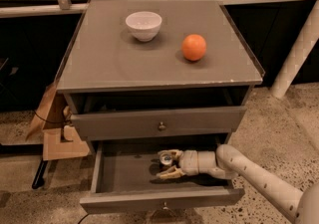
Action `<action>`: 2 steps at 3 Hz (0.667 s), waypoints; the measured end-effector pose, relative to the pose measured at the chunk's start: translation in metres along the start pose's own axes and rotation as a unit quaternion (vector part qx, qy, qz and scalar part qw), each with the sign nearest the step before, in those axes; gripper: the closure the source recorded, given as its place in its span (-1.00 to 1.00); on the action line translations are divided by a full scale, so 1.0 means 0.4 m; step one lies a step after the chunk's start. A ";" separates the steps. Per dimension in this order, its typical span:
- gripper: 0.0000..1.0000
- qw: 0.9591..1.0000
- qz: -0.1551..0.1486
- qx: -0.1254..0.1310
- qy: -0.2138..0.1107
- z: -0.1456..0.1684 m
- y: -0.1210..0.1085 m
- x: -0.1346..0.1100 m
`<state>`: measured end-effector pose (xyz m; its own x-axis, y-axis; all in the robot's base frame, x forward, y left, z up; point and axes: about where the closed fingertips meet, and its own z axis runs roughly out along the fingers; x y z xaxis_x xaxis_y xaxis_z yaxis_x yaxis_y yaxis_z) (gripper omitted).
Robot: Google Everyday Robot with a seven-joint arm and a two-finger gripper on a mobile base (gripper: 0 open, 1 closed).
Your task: Place redbull can into middle drawer
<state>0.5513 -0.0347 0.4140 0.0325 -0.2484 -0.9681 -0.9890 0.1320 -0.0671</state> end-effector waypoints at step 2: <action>-1.00 1.000 0.000 0.000 0.000 0.000 0.000 0.000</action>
Offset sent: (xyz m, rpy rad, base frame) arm 0.0000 0.0000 0.0000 0.0000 0.0000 0.0000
